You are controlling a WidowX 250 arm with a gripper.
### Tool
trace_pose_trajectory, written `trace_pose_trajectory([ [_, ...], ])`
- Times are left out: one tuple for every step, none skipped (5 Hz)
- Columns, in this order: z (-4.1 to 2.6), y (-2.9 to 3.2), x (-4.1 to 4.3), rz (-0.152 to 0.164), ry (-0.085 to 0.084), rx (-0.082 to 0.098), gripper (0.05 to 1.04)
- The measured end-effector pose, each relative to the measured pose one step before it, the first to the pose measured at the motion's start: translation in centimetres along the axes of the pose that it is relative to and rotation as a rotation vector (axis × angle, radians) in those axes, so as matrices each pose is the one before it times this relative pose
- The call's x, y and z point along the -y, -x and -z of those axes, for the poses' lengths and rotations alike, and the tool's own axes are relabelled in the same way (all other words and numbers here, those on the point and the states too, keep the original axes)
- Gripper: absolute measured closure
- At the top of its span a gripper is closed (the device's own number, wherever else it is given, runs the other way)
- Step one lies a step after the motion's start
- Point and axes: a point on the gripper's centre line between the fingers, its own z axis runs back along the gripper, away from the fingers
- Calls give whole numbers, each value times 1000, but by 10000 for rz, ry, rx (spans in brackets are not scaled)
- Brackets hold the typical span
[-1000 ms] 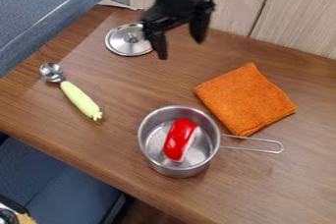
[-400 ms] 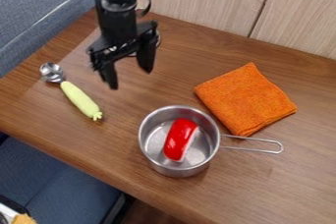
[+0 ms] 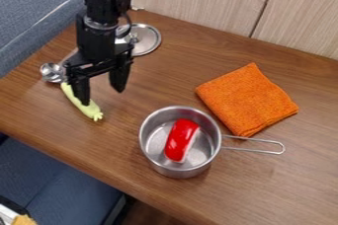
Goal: Move the yellow spoon to the middle left side of the table
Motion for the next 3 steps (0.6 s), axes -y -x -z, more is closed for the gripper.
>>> trace_pose_trajectory([
  [673,-1233,-1944,-377,-617,236,84],
  [726,-295,-668,-68,-49,-8,84],
  [1537,-365,68,-58,866,-907,84],
])
